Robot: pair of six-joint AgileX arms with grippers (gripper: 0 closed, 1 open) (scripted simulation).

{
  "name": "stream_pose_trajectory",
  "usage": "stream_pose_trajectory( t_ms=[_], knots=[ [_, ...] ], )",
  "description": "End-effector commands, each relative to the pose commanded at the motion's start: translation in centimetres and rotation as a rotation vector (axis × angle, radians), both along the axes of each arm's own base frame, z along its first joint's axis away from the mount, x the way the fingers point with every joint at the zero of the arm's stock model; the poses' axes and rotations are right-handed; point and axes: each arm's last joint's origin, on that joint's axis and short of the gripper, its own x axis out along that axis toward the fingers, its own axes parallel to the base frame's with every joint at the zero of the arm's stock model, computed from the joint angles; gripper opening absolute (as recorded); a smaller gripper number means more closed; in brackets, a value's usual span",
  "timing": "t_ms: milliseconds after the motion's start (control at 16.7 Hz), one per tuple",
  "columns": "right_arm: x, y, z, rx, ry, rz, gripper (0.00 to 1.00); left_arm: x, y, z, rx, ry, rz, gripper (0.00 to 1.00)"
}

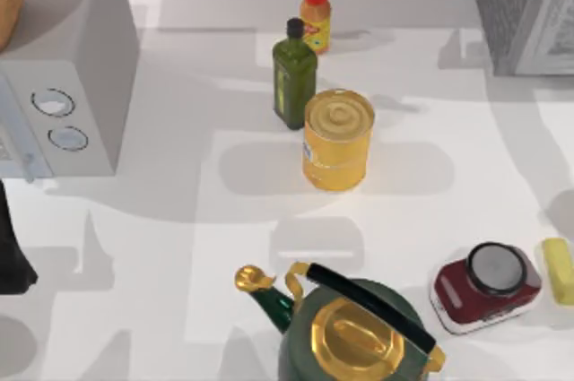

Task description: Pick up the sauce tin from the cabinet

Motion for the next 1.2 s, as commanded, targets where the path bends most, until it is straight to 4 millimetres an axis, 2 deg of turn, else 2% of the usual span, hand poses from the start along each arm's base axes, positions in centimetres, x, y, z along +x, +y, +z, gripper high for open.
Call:
stream_pose_trajectory(
  t_ms=[180, 600, 960, 1200],
  knots=[
    [0.4, 0.4, 0.0, 0.001, -0.002, -0.002, 1.00, 0.0, 0.0, 0.0, 0.000, 0.000, 0.000, 1.00],
    [3.4, 6.8, -0.1, 0.004, 0.005, -0.010, 1.00, 0.0, 0.0, 0.0, 0.000, 0.000, 0.000, 1.00],
    [3.9, 6.8, -0.2, 0.004, 0.005, -0.011, 1.00, 0.0, 0.0, 0.0, 0.000, 0.000, 0.000, 1.00],
    [6.7, 7.0, 0.0, 0.005, 0.003, -0.010, 1.00, 0.0, 0.0, 0.0, 0.000, 0.000, 0.000, 1.00]
  ],
)
